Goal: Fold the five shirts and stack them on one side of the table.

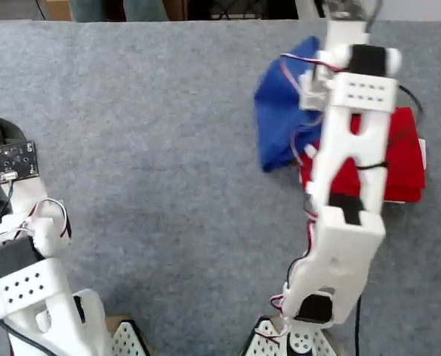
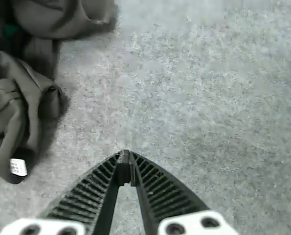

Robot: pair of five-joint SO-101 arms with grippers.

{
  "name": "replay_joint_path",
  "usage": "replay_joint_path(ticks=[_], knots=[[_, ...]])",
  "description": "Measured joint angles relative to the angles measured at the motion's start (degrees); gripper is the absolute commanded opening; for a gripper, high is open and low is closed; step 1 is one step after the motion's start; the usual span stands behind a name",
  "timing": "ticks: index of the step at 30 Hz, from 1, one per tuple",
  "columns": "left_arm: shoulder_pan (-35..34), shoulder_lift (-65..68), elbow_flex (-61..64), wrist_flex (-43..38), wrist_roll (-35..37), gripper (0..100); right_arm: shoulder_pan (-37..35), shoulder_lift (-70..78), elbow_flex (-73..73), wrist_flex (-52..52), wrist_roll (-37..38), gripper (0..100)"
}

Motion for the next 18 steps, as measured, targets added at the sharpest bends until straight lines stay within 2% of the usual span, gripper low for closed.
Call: replay_joint_path(ticks=[10,18], knots=[[-0.2,-15.4,7.5,0.0,0.0,3,17.1,-2.7,6.3,-0.1,9.4,1.4],[-0.2,-23.0,12.4,0.8,0.0,3,24.2,1.1,6.3,-0.1,14.0,1.4]])
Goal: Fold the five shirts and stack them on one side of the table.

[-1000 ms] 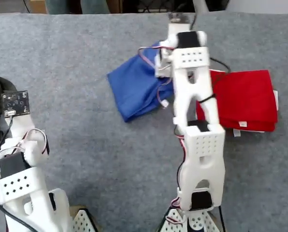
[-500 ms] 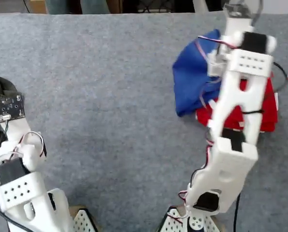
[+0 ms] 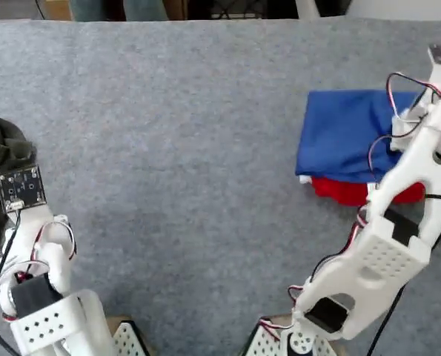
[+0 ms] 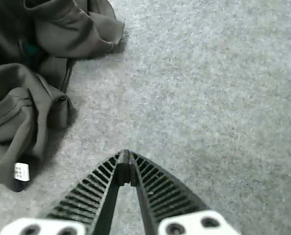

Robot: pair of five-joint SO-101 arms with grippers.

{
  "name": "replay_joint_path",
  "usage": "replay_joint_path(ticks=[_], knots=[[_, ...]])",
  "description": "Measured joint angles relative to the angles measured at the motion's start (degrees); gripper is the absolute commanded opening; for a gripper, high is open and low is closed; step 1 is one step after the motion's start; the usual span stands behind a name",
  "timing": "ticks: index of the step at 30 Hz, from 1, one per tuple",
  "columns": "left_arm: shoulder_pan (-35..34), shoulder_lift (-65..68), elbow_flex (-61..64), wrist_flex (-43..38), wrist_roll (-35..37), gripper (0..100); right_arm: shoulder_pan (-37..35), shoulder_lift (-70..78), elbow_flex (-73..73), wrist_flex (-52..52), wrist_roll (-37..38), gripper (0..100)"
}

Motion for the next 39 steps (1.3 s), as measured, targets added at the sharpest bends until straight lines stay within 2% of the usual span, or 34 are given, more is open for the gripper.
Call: replay_joint_path(ticks=[6,12,18,20,25,27,30,33,39], knots=[[0.3,-1.3,0.0,1.7,0.0,3,3.3,1.6,0.0,-3.3,1.8,1.5],[3.4,-1.3,0.4,1.7,0.0,3,3.6,2.0,0.0,-3.4,2.5,3.3],[7.3,-1.3,1.6,1.7,0.0,3,3.6,2.0,0.0,-3.4,2.5,27.6],[8.2,-1.3,2.9,1.7,0.0,3,3.7,2.0,0.0,-3.4,2.5,31.8],[8.8,-1.3,4.3,1.7,0.0,3,3.3,2.0,-1.9,-0.6,2.5,26.1],[8.9,-1.4,5.2,1.7,0.0,3,2.2,2.0,-4.3,-0.3,2.6,18.8],[8.9,-1.4,9.0,1.7,0.0,3,0.9,2.0,-7.5,-0.1,2.6,2.1],[8.9,-1.4,13.8,1.7,0.0,3,0.2,1.9,-9.1,0.0,2.6,4.2],[8.9,-1.3,17.5,1.6,0.0,3,-1.4,-2.9,-6.0,0.1,2.6,1.5]])
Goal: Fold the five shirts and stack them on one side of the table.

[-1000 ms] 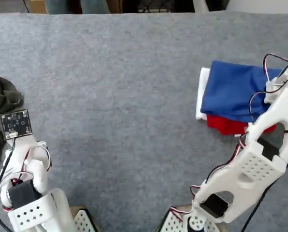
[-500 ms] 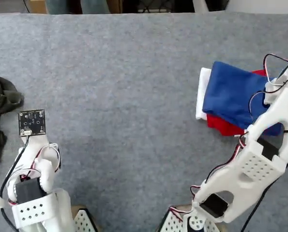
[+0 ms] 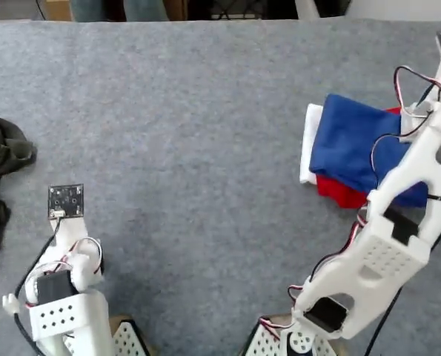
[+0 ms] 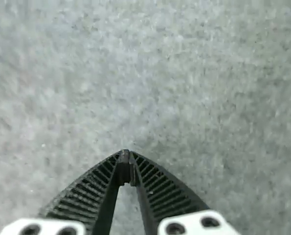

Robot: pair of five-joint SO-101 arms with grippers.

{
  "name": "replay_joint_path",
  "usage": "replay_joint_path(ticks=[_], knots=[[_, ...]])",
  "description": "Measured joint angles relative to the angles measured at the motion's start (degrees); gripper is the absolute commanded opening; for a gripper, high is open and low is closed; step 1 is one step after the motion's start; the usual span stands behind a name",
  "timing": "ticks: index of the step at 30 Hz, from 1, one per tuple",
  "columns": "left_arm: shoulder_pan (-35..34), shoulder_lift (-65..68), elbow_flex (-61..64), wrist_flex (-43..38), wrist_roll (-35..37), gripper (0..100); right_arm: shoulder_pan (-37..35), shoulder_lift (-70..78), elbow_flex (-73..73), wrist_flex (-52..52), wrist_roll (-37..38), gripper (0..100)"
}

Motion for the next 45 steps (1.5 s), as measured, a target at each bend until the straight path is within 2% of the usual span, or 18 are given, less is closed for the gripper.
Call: replay_joint_path(ticks=[10,18,26,35,45], knots=[[0.0,-0.4,0.0,0.0,0.1,3,-6.8,-16.5,17.4,0.0,0.1,1.5],[0.0,-12.3,0.1,0.0,4.0,3,-12.2,-26.5,28.5,0.0,0.1,1.5],[0.0,-12.6,1.1,0.0,4.6,3,-18.7,-38.5,40.2,-0.3,0.1,1.5],[0.0,-12.7,2.6,0.0,4.6,3,-26.2,-53.5,59.2,-7.1,0.1,1.5],[0.0,-12.6,3.2,0.3,4.6,3,-33.1,-70.0,89.3,-22.5,0.0,1.5]])
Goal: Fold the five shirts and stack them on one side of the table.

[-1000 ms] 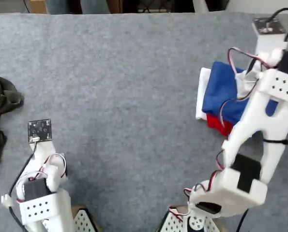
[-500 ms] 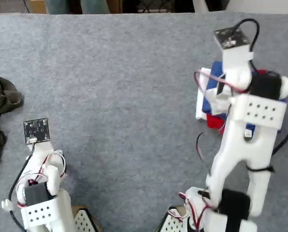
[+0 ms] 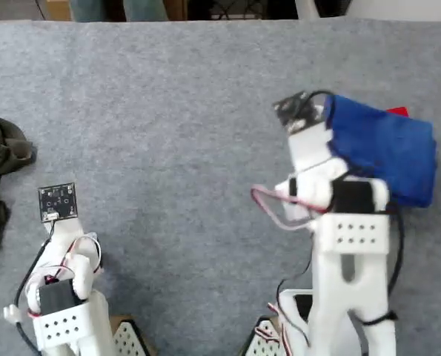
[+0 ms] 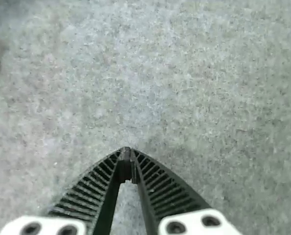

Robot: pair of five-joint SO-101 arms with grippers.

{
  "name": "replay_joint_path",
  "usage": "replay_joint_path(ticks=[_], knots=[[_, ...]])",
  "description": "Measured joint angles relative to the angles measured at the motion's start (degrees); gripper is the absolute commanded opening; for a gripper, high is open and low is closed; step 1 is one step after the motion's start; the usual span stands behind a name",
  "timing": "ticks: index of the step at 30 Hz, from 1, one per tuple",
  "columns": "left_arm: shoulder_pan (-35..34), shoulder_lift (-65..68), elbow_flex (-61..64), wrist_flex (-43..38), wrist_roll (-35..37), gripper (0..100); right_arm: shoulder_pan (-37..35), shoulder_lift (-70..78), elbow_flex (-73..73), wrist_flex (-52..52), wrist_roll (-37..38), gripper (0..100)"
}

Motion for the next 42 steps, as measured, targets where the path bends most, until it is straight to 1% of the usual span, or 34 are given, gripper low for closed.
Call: replay_joint_path(ticks=[5,8,10,12,14,16,17,19,21,23,26,29,33,42], knots=[[0.0,0.0,0.0,0.0,0.0,3,-3.2,-5.2,10.3,-5.5,0.0,1.5],[-2.9,0.0,-1.8,0.0,0.0,3,-3.4,-5.8,12.2,-6.5,0.0,1.5],[-7.0,0.0,-5.7,0.0,-1.9,3,-3.5,-5.8,12.2,-6.6,0.0,1.5],[-12.6,0.0,-10.1,-0.7,-7.0,3,-3.6,-5.8,12.2,-6.6,0.0,1.5],[-19.4,-0.3,-12.7,-4.7,-15.1,3,-3.5,-5.8,12.2,-6.6,0.0,1.5],[-26.7,-0.2,-13.0,-10.2,-24.2,3,-3.5,-5.8,12.2,-6.6,0.0,1.5],[-29.7,0.0,-13.0,-13.2,-27.4,3,-3.5,-5.8,12.2,-6.6,0.0,1.5],[-34.9,0.0,-13.0,-17.9,-29.0,4,-3.5,-5.8,12.2,-6.6,0.0,1.5],[-38.4,0.0,-12.9,-20.2,-29.4,10,-3.5,-5.8,12.2,-6.6,0.0,1.5],[-40.1,0.2,-12.4,-21.2,-29.5,15,-3.7,-5.8,12.2,-6.6,0.0,1.5],[-40.8,3.8,-12.4,-22.2,-29.5,16,-5.3,-5.8,12.2,-6.6,0.0,1.5],[-40.8,9.8,-13.5,-23.9,-29.0,16,-6.9,-5.8,12.2,-6.6,0.0,1.5],[-40.8,24.2,-20.5,-25.5,-25.8,16,-7.3,-5.8,12.2,-6.6,0.0,1.5],[-40.8,69.4,-45.7,-25.5,-20.2,16,-7.3,-5.8,12.2,-6.6,0.0,1.5]])
